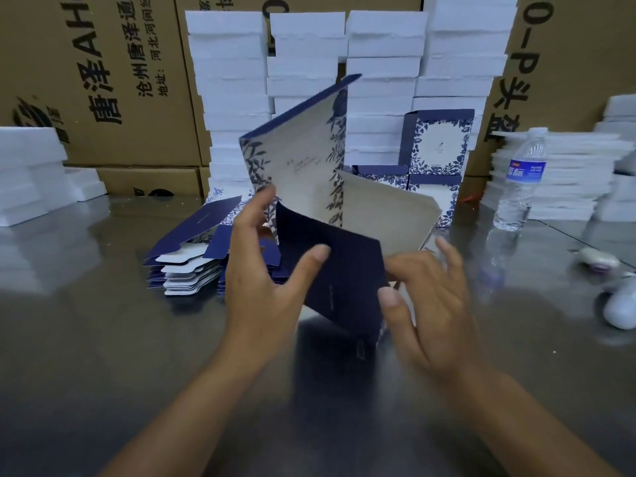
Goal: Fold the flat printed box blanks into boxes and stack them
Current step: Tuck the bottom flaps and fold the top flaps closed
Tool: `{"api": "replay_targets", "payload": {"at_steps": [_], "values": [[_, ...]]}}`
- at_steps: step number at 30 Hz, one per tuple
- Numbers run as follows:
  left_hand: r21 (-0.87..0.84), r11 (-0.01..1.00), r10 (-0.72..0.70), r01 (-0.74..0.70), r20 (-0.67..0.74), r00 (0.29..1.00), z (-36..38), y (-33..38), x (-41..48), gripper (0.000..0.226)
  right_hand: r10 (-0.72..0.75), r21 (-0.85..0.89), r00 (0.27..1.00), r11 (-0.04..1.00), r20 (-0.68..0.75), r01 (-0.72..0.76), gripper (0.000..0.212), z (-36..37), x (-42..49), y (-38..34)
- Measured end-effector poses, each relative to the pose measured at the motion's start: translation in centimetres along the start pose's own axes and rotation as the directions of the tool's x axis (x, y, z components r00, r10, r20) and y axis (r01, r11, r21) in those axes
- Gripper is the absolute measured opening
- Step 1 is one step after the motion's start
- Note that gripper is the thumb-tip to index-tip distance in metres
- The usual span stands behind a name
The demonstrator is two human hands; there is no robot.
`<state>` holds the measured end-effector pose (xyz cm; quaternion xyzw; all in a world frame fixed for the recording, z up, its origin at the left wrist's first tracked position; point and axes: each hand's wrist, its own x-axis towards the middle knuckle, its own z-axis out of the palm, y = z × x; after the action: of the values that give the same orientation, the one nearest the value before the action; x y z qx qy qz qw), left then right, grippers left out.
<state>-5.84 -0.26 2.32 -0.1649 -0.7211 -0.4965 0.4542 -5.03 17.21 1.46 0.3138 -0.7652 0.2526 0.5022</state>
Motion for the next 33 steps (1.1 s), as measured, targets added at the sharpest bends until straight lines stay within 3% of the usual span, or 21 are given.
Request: {"api": "replay_targets", "payload": {"at_steps": [3,7,9,13,16,22,33], "values": [[0.056,0.998,0.034,-0.031,-0.05,0.998,0.2,0.4,-0.2,0.052,0.036,0.066,0.998,0.997,-0.05,-0.032,0.033,0.2,0.0,-0.3],[0.111,0.991,0.076,-0.069,-0.059,0.995,0.2,0.5,-0.4,0.051,-0.047,-0.02,0.993,0.999,-0.107,0.045,0.039,0.3,0.0,-0.5],[0.112,0.991,0.079,-0.072,-0.057,0.995,0.1,0.5,-0.3,0.049,0.028,-0.012,0.994,0.999,-0.11,-0.029,0.032,0.1,0.2,-0.6],[0.127,0.984,0.115,-0.123,0.072,0.991,0.5,0.6,-0.8,0.022,0.115,-0.058,0.989,0.991,-0.089,-0.121,0.026,-0.1,0.3,-0.7],[0.05,0.998,0.04,-0.049,0.167,0.985,1.1,0.9,-1.5,0.007,0.129,-0.088,0.988,0.987,-0.083,-0.136,0.024,0.1,0.4,-0.9],[-0.109,0.976,-0.155,0.187,0.248,0.956,1.9,1.1,-2.1,0.011,0.134,-0.081,0.987,0.987,-0.095,-0.141,0.025,0.2,0.3,-1.7],[-0.076,0.978,-0.164,0.196,0.308,0.937,1.6,1.2,-1.4,0.017,0.122,-0.127,0.988,0.983,-0.1,-0.134,0.031,-0.2,0.2,-1.2]]}}
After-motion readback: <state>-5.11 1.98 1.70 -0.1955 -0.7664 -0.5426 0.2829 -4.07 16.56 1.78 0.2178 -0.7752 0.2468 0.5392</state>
